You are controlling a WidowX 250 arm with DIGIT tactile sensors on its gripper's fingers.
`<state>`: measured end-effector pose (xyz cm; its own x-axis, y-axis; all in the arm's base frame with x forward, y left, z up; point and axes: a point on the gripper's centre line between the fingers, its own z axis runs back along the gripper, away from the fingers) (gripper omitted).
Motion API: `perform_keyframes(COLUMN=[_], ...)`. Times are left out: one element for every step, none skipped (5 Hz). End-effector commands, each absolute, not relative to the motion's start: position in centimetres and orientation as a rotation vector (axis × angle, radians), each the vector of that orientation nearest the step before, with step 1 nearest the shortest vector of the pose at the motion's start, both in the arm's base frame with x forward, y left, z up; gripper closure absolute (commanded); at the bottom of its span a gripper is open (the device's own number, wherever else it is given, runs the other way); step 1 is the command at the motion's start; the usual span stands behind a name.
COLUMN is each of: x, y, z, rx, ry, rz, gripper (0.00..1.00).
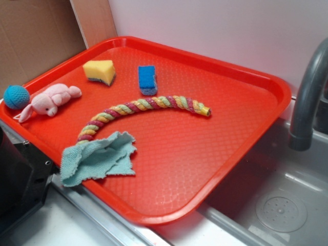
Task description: Grab the multicolored rope.
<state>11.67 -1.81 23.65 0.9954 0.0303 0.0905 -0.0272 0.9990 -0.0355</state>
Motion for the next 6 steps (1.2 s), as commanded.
perform_keyframes(x=[11.7,16.5,19.3,21.3,20.9,20.2], y=[-1.8,-0.7,-0.6,0.1,0.2,0.4], z=[23.6,19.2,16.4,13.5,12.2,9.9], rx=[-0.034,0.01,-0.032,-0.05,-0.104,-0.1], ry=[-0.091,-0.058,-0.065,-0.054,-0.074,-0.057], rz=[0.029,-0.103,-0.228,-0.313,-0.381,-0.381], gripper=[0.0,0.0,0.0,0.0,0.0,0.0])
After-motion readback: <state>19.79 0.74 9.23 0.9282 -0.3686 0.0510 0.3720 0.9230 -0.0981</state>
